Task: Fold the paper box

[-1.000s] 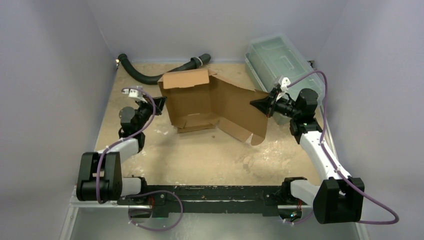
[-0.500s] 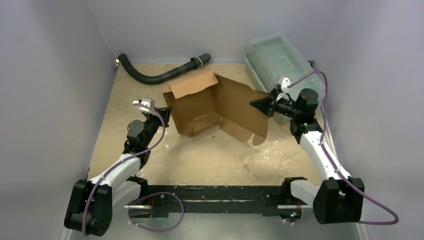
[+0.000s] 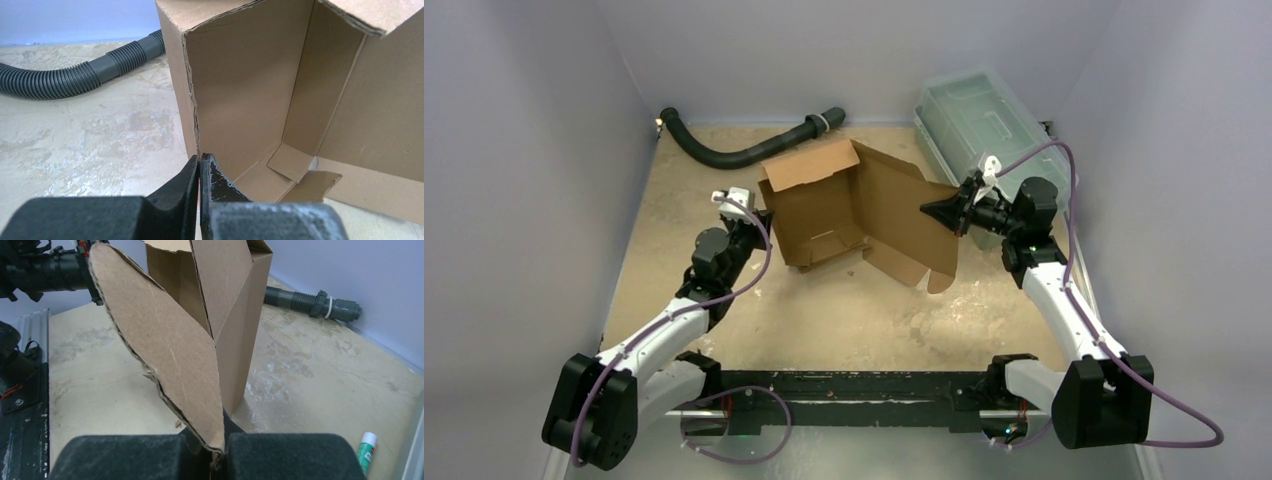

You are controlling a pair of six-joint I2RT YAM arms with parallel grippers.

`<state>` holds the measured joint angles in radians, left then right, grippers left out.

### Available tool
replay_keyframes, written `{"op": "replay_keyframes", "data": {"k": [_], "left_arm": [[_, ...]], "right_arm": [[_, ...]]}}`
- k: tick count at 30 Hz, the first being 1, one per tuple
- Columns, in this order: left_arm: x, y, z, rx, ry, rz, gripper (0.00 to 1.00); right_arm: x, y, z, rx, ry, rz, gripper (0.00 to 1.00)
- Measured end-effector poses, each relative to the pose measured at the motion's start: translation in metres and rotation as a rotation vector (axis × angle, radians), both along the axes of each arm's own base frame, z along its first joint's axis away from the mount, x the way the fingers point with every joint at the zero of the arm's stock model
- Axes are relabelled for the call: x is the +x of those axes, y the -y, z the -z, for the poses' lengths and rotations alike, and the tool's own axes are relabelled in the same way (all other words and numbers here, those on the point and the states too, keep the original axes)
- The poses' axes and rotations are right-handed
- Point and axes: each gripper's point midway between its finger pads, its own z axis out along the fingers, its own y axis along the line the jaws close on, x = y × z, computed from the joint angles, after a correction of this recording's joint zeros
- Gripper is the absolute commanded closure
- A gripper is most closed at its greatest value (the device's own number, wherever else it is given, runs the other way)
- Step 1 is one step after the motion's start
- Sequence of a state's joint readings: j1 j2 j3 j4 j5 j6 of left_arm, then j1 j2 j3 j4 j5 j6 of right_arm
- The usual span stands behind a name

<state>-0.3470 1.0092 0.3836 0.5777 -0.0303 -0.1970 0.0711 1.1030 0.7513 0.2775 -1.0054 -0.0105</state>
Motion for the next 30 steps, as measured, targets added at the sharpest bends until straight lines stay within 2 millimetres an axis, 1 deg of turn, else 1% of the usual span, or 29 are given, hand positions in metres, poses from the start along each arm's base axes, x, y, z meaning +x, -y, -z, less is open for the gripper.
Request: {"op": "replay_keyframes", "data": {"k": [3,8,11,15,18,21,26,30], "left_arm": [[0.004,0.001,0.000,0.015,-0.017,-0.014,1.00],[0.008,-0.006,0.001,0.020,-0.064,-0.068,1.00],[0.012,-0.008,-0.003,0.012,-0.095,-0.096,1.00],[0.014,-0.006,-0.010,-0.004,-0.118,-0.100,1.00],[0.015,-0.002,-0.009,-0.015,-0.136,-0.087,1.00],[0.015,0.003,-0.007,-0.020,-0.155,-0.066,0.95],[0.013,0.009,-0.003,-0.040,-0.182,-0.035,0.81],[0.010,0.015,-0.003,-0.060,-0.192,-0.009,0.74]], "right_arm": [[0.004,0.002,0.001,-0.003,-0.001,0.027,1.00],[0.010,0.005,0.001,0.004,-0.019,0.068,1.00],[0.010,0.005,0.001,0.010,-0.025,0.074,1.00],[0.011,0.005,0.000,0.014,-0.027,0.076,1.00],[0.011,0.005,0.000,0.016,-0.027,0.079,1.00],[0.012,0.005,0.000,0.016,-0.027,0.080,1.00],[0.013,0.005,0.001,0.016,-0.027,0.081,1.00],[0.013,0.005,0.001,0.016,-0.027,0.080,1.00]]}}
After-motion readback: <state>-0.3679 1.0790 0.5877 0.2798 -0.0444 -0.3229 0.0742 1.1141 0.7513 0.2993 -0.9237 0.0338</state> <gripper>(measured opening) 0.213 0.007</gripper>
